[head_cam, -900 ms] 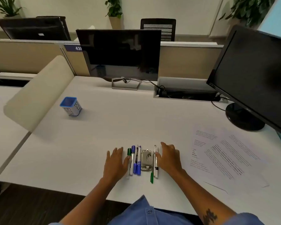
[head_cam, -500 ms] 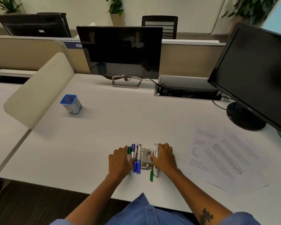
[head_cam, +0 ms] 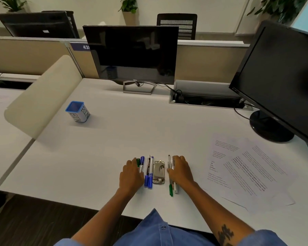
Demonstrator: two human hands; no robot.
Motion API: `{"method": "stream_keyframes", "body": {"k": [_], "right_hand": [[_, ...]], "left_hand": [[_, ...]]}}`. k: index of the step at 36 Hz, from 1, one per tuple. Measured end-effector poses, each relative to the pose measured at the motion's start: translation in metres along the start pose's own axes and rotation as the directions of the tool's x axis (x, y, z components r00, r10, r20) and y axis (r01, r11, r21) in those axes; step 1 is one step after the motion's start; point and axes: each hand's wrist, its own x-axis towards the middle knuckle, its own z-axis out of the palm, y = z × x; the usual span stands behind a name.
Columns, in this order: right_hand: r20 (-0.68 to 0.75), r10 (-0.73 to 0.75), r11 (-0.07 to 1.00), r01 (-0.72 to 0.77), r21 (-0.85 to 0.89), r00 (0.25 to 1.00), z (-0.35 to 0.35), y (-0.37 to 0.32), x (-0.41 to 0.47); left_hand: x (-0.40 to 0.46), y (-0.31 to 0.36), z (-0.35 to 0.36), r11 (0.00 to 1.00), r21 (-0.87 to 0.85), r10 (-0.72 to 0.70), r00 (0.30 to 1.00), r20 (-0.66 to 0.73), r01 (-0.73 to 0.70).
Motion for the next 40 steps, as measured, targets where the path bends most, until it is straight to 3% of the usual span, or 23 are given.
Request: {"method": "stream_keyframes", "body": {"k": [26,40], "right_hand": [[-0.038,0.074,0.964,-0.062,0.26,0.997,-0.016,0.01,0.003],[-0.106,-0.003,0.93,0.042,0.365,0.994,-0.018,-0.073,0.018]], "left_hand": [[0.002,-0.009,0.003,0.991,-0.092,-0.1,0.995,-0.017,0.098],[0.019,-0.058,-0.042,0.983,-0.141,-0.119,0.993,-0.015,0.116]]}}
